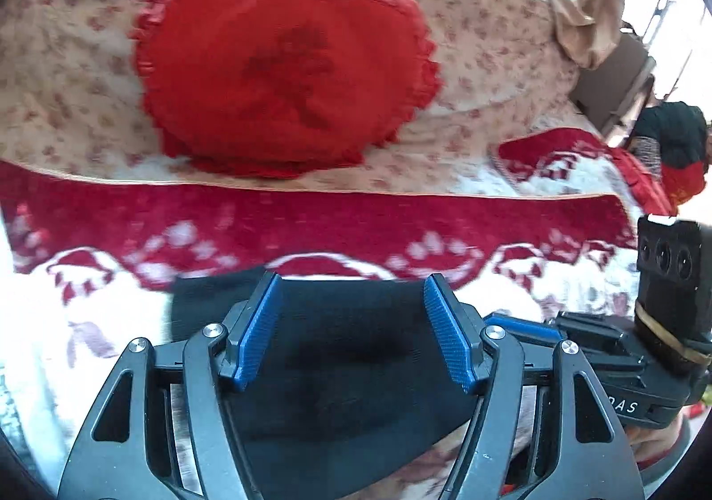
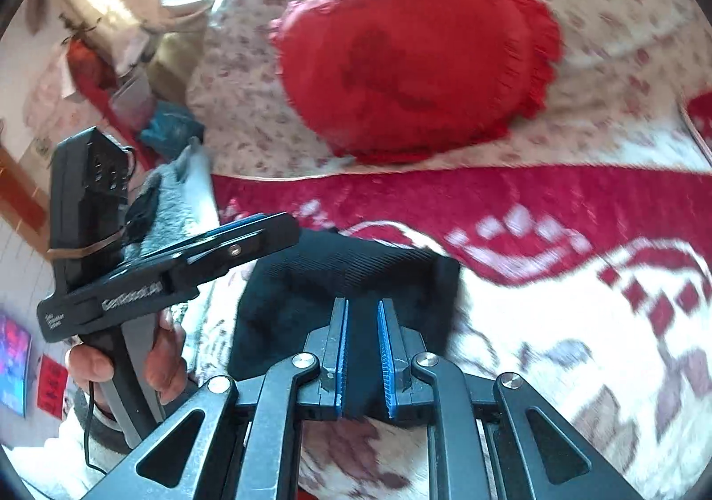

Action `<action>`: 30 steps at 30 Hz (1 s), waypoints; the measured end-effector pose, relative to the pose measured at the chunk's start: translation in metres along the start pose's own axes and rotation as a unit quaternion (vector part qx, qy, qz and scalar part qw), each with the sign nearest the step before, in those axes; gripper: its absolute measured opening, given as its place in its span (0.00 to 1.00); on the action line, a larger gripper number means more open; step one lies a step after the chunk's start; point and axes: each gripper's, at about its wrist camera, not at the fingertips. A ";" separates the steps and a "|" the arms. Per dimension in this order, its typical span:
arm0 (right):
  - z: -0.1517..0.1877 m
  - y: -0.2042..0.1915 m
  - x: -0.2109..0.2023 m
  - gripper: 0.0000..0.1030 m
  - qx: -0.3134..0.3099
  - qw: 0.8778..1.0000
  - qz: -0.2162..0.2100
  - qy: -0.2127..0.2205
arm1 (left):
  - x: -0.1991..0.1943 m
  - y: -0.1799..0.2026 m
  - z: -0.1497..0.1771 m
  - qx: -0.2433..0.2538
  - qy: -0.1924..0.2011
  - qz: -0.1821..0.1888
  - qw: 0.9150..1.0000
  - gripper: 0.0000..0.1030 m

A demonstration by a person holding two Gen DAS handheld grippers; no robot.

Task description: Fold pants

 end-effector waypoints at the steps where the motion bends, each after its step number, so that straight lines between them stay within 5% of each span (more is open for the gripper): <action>1: -0.004 -0.006 0.008 0.11 -0.009 1.000 -0.002 -0.005 | 0.001 -0.009 0.001 -0.005 -0.001 -0.021 1.000 0.64; 5: -0.014 -0.022 0.048 0.11 -0.046 0.998 0.011 -0.044 | 0.021 -0.042 0.009 -0.049 -0.028 -0.074 0.996 0.64; 9: -0.021 -0.028 0.092 0.11 -0.089 0.988 0.073 -0.105 | 0.045 -0.062 0.018 -0.071 -0.037 -0.100 0.992 0.64; 15: -0.032 -0.023 0.109 0.11 -0.099 0.986 0.079 -0.104 | 0.053 -0.053 0.018 -0.055 -0.019 -0.119 0.991 0.67; 30: 0.003 -0.059 0.050 0.14 -0.138 0.982 0.077 -0.103 | 0.009 -0.049 0.052 -0.070 -0.005 -0.146 0.987 0.67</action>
Point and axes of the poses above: each gripper's, at about its wrist camera, not at the fingertips, and x roughly the way its jaws point, y to its right, z to its underside, and after that the axes turned 10 degrees about -x, right-handed
